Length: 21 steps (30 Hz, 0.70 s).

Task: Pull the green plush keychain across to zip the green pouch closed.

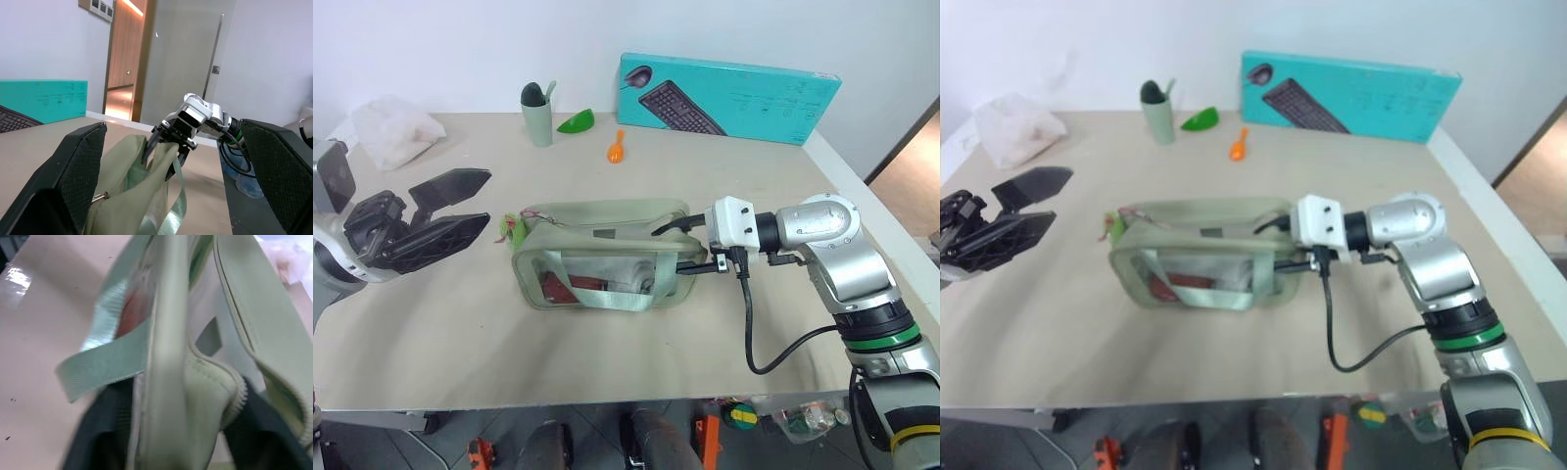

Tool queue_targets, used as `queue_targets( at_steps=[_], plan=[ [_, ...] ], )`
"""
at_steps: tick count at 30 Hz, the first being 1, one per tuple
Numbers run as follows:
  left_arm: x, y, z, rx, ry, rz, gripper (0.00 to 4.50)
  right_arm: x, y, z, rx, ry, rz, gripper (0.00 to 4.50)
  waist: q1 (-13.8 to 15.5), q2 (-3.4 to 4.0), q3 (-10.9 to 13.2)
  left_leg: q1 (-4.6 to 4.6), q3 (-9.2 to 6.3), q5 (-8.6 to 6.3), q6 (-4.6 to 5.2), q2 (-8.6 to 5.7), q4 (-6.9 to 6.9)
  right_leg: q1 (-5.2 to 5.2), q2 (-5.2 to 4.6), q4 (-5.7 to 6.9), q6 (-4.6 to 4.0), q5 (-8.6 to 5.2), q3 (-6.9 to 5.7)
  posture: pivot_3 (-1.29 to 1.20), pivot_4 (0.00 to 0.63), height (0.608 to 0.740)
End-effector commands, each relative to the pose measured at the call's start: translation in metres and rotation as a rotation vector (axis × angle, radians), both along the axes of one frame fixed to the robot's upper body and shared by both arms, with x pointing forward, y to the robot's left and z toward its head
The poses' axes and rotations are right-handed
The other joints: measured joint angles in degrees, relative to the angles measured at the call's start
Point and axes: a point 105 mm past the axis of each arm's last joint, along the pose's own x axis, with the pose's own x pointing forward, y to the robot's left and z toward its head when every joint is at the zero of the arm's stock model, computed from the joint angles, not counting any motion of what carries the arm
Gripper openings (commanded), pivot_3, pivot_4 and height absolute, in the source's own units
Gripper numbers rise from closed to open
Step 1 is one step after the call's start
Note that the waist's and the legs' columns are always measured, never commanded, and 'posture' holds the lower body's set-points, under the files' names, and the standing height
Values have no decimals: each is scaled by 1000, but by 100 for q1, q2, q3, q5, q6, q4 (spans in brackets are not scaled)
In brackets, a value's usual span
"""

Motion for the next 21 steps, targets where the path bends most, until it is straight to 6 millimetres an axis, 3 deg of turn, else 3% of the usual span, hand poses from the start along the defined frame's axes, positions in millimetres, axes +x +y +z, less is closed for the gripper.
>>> queue_targets(
  at_steps=[1, 7, 14, 21],
  plan=[
    [-6, -6, 6, -3, -28, -37, 4500, -11, -9, 38, 121, -18, 8, 3015, 1, 0, 0, 0, 2, 0, 0, -1, 1, 0, -2, 0, 0, 0, 2, 0, 150, 740],
    [-6, -20, 1, 28, -17, -118, 4500, -37, -28, 61, 221, 77, 32, 3015, 10, -1, -1, -5, -1, -1, 0, -19, 1, 2, -16, 0, 2, 0, 6, 0, 150, 740],
    [-4, -28, -2, 65, -16, -175, 4500, -40, -50, 36, 130, 95, -91, 3015, -9, -1, 0, -2, -1, 0, 0, -31, 3, 6, -19, -1, 2, 0, 15, 0, 150, 740],
    [-1, -34, -3, 70, -15, -205, 4500, -25, -46, 20, 133, 64, -163, 3015, -14, -1, -1, 2, -4, 2, -1, -22, 4, 6, -6, 0, 4, 1, 12, 0, 150, 740]
  ],
)
